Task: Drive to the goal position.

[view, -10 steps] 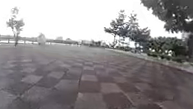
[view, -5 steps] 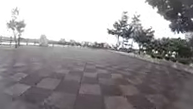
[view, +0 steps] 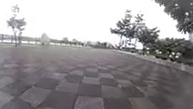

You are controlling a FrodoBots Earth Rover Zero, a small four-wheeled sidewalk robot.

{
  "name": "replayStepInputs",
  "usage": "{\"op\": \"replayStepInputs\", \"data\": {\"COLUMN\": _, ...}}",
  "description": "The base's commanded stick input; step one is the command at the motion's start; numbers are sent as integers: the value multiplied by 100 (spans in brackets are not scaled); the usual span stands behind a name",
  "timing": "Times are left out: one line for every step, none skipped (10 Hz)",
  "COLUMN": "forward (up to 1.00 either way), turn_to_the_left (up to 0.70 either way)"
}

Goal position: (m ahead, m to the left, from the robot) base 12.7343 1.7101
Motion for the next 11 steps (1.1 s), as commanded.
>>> {"op": "replayStepInputs", "data": {"forward": 85, "turn_to_the_left": -20}}
{"op": "replayStepInputs", "data": {"forward": 85, "turn_to_the_left": -33}}
{"op": "replayStepInputs", "data": {"forward": 85, "turn_to_the_left": -33}}
{"op": "replayStepInputs", "data": {"forward": 85, "turn_to_the_left": -33}}
{"op": "replayStepInputs", "data": {"forward": 85, "turn_to_the_left": -22}}
{"op": "replayStepInputs", "data": {"forward": 85, "turn_to_the_left": -9}}
{"op": "replayStepInputs", "data": {"forward": 85, "turn_to_the_left": -3}}
{"op": "replayStepInputs", "data": {"forward": 85, "turn_to_the_left": 1}}
{"op": "replayStepInputs", "data": {"forward": 85, "turn_to_the_left": 1}}
{"op": "replayStepInputs", "data": {"forward": 85, "turn_to_the_left": 1}}
{"op": "replayStepInputs", "data": {"forward": 85, "turn_to_the_left": 1}}
